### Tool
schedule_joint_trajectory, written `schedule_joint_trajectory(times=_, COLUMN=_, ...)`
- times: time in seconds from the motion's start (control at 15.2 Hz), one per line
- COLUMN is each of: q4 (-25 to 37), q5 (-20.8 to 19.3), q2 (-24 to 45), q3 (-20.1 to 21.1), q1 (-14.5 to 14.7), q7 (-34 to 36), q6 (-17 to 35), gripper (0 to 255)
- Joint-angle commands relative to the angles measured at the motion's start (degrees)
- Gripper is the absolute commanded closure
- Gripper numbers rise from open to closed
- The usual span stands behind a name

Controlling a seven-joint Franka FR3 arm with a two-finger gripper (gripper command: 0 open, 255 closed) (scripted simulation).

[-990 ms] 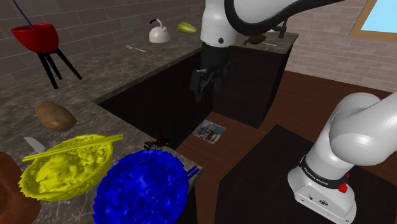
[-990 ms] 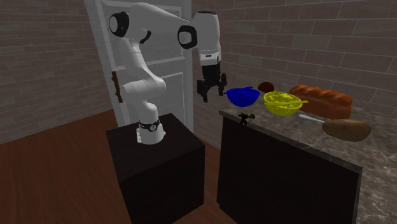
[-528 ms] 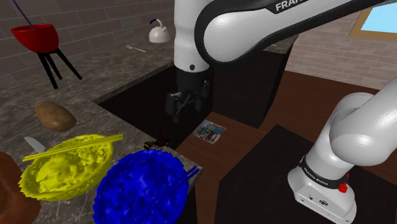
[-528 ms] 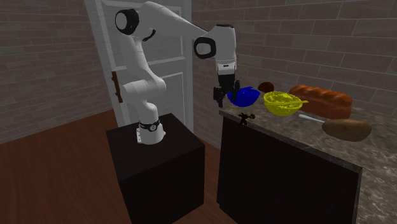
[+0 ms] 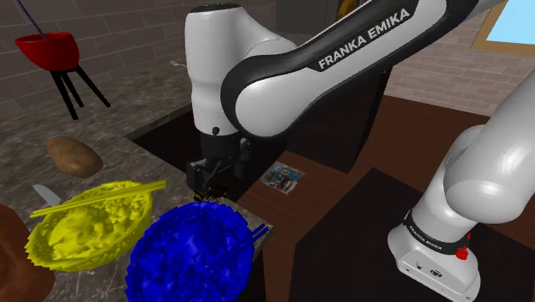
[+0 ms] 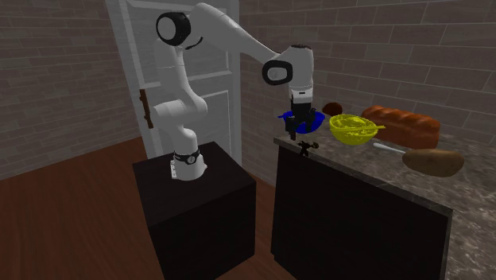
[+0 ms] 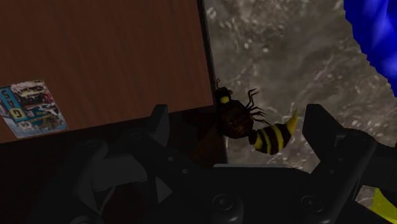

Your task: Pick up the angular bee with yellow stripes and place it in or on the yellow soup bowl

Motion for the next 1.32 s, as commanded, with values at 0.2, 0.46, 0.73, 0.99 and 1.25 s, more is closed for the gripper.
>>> schedule_joint_trajectory(times=0.2, q4=-1.0, q5=-2.2, q2=3.4, q3=1.0, q1=0.0, q7=2.1, q6=3.9, gripper=0)
schedule_joint_trajectory(times=0.46, q4=-1.6, q5=-3.4, q2=4.9, q3=1.3, q1=-0.1, q7=2.9, q6=5.9, gripper=0)
schedule_joint_trajectory(times=0.73, q4=-1.6, q5=-3.4, q2=5.0, q3=1.3, q1=-0.1, q7=2.9, q6=5.9, gripper=0)
schedule_joint_trajectory(times=0.99, q4=-1.6, q5=-3.4, q2=4.9, q3=1.3, q1=-0.1, q7=2.9, q6=5.9, gripper=255)
schedule_joint_trajectory(times=1.25, q4=-1.6, q5=-3.4, q2=4.9, q3=1.3, q1=-0.1, q7=2.9, q6=5.9, gripper=255)
